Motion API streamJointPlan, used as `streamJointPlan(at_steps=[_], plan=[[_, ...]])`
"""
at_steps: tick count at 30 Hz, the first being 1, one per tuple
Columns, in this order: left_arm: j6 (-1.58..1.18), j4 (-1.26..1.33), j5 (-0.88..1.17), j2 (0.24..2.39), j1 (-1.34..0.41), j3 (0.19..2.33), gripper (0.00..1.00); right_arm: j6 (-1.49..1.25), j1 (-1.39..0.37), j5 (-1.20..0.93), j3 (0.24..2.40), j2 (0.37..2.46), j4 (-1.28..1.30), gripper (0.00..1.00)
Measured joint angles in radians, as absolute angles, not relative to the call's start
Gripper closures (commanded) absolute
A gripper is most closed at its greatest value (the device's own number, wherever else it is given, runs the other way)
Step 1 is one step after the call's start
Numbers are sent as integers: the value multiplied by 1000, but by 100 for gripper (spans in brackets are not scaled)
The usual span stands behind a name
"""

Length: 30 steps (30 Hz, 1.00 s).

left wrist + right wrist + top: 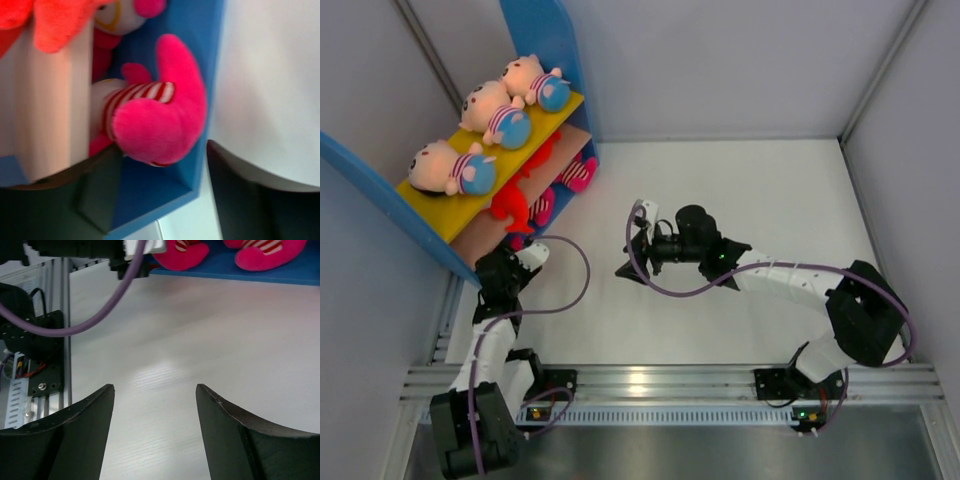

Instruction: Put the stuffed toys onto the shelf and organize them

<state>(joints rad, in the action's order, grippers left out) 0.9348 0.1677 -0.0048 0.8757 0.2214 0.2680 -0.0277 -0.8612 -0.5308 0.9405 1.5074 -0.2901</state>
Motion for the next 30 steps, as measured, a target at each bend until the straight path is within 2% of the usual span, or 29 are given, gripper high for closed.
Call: streamJointPlan(at_steps=[3,13,19,26,28,30], plan=[[941,52,43,828,221,282,20,-37,-861,-435,945,1508,-258,33],[970,-305,164,710,221,415,20,-144,-829,-126,958,1517,-159,31],[937,-504,136,623,221,426,18,-279,-693,115,947,1481,-42,30],[805,-697,105,464,221,542,12,-348,-512,382,723,1197,101,22],[778,-725,80,414,221,525,5,-352,-499,414,642,1077,128,15],[751,-747,42,379,221,488,3,-357,-494,436,567,945,143,8]])
